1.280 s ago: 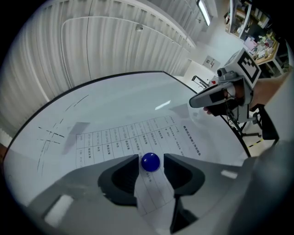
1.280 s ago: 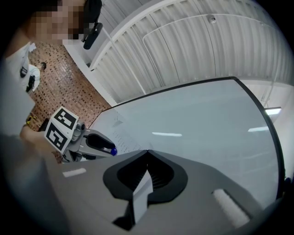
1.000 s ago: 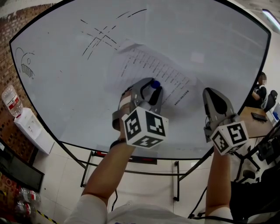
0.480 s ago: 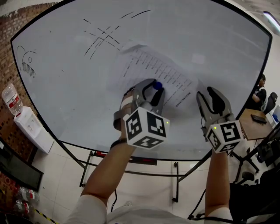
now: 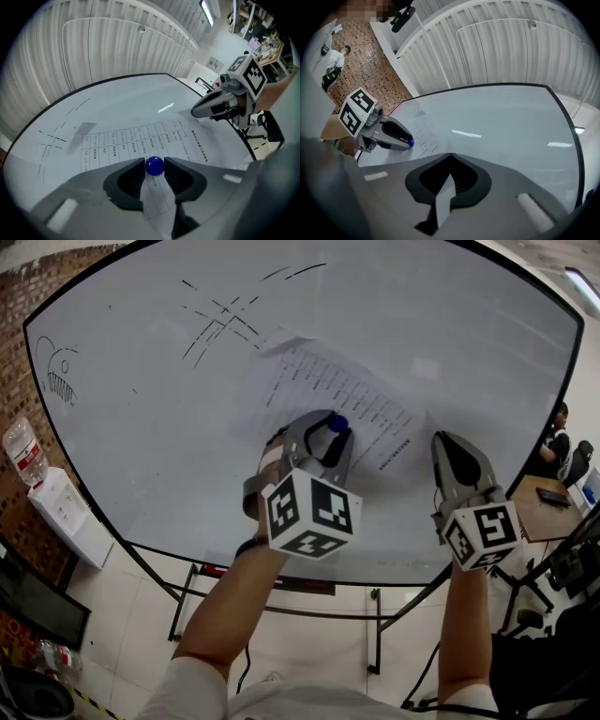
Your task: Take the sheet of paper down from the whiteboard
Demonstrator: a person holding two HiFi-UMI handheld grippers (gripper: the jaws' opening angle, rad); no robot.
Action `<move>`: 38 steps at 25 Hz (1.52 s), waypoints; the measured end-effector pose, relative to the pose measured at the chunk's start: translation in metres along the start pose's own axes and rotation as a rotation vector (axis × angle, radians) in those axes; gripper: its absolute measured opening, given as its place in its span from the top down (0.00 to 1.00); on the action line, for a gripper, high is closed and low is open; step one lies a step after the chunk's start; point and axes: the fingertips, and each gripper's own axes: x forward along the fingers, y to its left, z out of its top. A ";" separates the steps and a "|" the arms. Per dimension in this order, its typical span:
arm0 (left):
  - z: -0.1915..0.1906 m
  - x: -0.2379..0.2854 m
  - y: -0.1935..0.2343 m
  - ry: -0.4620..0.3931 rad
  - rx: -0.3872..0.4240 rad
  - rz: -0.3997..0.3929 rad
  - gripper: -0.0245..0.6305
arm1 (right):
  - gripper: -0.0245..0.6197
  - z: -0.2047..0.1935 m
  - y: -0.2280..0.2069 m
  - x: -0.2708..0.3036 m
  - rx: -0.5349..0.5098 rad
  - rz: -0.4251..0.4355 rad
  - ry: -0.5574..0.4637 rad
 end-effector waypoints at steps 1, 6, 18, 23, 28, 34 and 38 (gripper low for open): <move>0.000 0.000 0.000 -0.003 -0.003 0.000 0.75 | 0.95 0.000 0.000 -0.001 0.003 0.002 -0.002; 0.001 -0.001 0.000 -0.010 -0.006 0.004 0.76 | 0.95 0.000 0.002 -0.003 0.009 0.011 0.001; 0.000 -0.006 0.000 -0.029 -0.043 -0.012 0.76 | 0.95 0.001 0.004 -0.010 0.023 0.025 -0.016; 0.004 -0.022 -0.005 -0.068 -0.095 -0.043 0.76 | 0.95 -0.004 0.003 -0.026 0.034 0.015 -0.005; -0.020 -0.045 -0.016 -0.078 -0.232 -0.077 0.76 | 0.95 -0.041 0.008 -0.061 0.064 0.003 0.089; -0.073 -0.068 -0.035 -0.008 -0.362 -0.097 0.76 | 0.95 -0.092 0.015 -0.108 0.153 -0.030 0.193; -0.110 -0.087 -0.049 0.038 -0.443 -0.096 0.76 | 0.95 -0.126 0.018 -0.139 0.208 -0.068 0.254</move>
